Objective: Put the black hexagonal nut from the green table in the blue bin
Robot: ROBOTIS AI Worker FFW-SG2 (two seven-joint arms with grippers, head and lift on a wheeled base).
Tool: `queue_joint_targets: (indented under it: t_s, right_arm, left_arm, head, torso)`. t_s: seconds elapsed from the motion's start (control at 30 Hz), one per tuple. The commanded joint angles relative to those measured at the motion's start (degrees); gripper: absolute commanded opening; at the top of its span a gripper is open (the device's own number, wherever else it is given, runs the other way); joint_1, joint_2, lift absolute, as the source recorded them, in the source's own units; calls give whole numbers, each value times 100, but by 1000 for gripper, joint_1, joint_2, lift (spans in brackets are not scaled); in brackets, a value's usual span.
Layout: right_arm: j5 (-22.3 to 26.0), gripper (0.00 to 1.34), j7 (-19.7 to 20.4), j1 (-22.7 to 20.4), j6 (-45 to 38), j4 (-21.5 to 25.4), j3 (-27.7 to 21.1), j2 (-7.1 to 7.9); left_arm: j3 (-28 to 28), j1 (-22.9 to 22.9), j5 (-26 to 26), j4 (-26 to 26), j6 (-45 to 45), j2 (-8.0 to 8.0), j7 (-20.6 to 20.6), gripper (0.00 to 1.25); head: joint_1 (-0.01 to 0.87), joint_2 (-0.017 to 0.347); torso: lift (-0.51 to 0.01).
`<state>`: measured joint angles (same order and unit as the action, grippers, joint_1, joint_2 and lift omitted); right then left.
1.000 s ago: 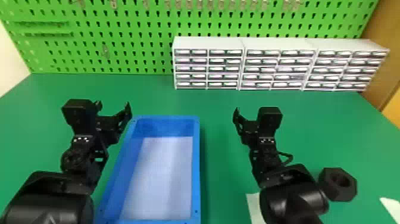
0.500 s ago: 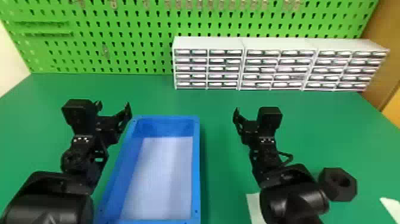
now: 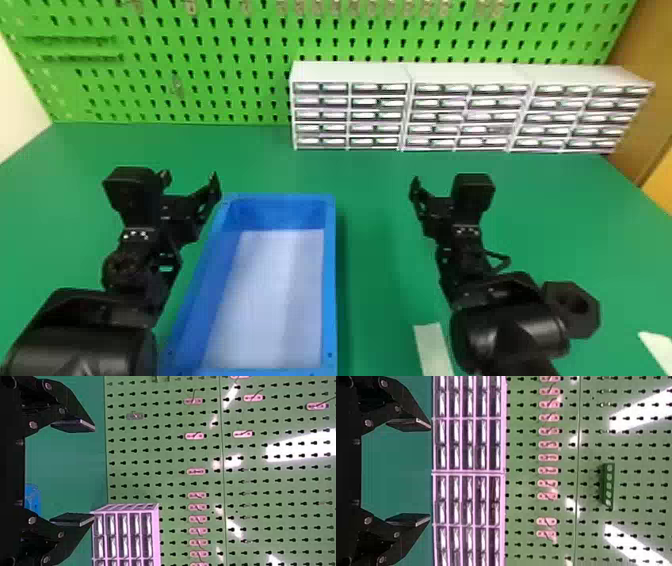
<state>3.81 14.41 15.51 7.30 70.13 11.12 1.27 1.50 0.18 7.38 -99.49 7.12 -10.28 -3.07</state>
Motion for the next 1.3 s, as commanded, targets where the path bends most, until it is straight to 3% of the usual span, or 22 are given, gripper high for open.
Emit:
queue_joint_targets:
  t_s: [0.0,0.17,0.33,0.63,0.97,1.27]
  right_arm:
    - [-100,877,0,-48,0,71,-330,5]
    - [-196,877,0,-100,-141,256,-681,22]
    - [-249,877,-8,-188,-572,642,-936,137]
    - [-311,879,-430,-399,-1433,1293,-1508,295]
    - [-504,877,-1089,-549,-2514,1996,-2035,409]
    - [-565,879,-1916,-584,-3454,2383,-2387,699]
  left_arm:
    - [-1,8,0,0,0,0,0,795]
    - [-1,-1,0,-9,0,0,0,795]
    - [8,-1,0,0,0,0,0,795]
    - [-1,-1,0,-9,0,0,0,795]
    - [17,-18,0,0,0,0,0,795]
    - [8,-18,0,-9,0,0,0,795]
  head:
    - [686,52]
    - [686,52]
    - [686,52]
    - [686,52]
    - [686,52]
    - [686,52]
  torso:
    - [-97]
    - [-97]
    - [-97]
    - [-97]
    - [-97]
    - [-97]
